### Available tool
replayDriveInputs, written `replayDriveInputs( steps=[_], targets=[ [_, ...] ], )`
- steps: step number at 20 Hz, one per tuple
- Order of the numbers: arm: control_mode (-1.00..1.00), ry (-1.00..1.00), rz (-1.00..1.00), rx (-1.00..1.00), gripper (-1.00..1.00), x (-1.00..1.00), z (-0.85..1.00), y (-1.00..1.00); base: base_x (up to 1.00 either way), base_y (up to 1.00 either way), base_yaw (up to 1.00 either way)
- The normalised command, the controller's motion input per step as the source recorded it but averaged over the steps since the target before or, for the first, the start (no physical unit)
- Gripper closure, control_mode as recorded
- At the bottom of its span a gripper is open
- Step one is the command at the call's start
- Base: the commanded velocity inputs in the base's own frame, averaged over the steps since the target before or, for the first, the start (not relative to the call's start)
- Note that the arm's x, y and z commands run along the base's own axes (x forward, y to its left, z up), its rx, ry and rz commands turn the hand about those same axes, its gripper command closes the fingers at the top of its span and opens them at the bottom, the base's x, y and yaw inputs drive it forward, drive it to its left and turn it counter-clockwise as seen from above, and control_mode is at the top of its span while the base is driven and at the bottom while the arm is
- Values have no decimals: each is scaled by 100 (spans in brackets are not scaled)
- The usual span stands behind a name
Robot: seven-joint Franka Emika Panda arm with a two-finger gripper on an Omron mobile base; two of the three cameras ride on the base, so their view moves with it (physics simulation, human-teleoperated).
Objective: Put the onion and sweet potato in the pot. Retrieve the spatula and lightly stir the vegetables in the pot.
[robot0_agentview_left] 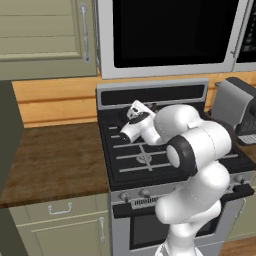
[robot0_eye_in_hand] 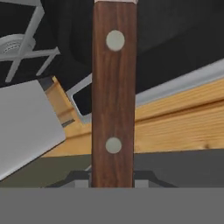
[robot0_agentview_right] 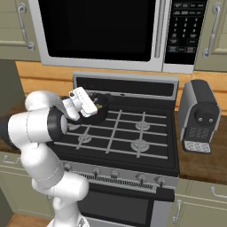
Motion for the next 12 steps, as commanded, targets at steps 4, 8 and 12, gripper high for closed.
replayDriveInputs(
  steps=[4, 8, 12],
  targets=[
    [-100, 24, 13, 0, 100, 0, 0, 4, 0, 0, 0],
    [-100, 33, 17, 9, 100, 0, 0, 9, 0, 0, 0],
    [-100, 25, 18, 15, 100, 0, 9, 7, 0, 0, 0]
  ],
)
